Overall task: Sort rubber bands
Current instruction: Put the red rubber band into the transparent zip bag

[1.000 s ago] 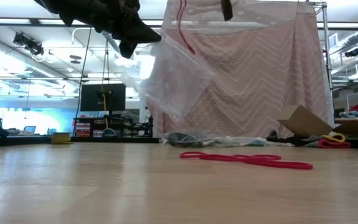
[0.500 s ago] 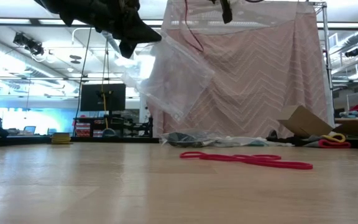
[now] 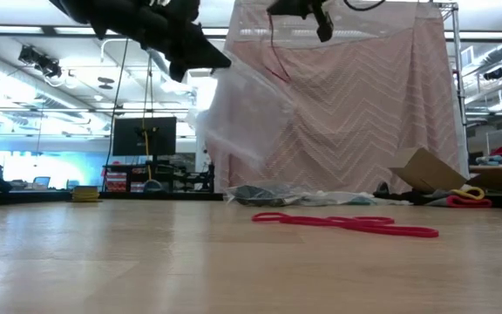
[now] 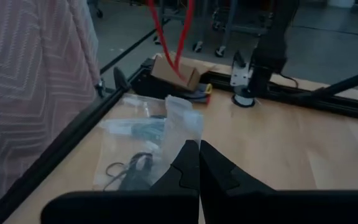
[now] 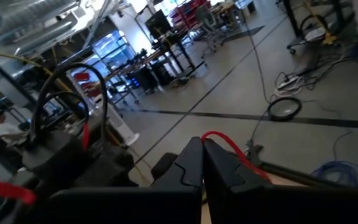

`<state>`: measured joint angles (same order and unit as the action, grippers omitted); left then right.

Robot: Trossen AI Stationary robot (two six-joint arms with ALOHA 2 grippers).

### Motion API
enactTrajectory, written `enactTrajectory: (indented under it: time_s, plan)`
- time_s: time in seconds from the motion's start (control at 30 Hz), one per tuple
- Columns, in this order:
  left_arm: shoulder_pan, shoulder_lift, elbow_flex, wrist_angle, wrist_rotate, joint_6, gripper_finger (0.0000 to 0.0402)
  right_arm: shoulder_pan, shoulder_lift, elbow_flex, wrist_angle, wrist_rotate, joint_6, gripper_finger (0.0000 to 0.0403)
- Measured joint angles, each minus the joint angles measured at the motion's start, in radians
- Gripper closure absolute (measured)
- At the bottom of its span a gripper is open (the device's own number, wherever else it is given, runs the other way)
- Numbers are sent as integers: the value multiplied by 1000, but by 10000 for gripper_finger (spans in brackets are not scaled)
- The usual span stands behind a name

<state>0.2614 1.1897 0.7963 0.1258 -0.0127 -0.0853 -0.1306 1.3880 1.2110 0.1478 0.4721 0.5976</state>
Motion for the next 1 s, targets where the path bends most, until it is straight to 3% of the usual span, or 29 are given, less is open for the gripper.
enactTrajectory:
  time_s: [0.37,0.7,1.0]
  plan:
    - [14,80,20,61,-5,-4,401,-55,0,0,-2,0,1,403]
    - [23,162,120,65,-8,30,401,-44,1,0,12,0,8,403]
    - [28,179,133,56,-10,31,401,-41,1,1,67,7,-14,403]
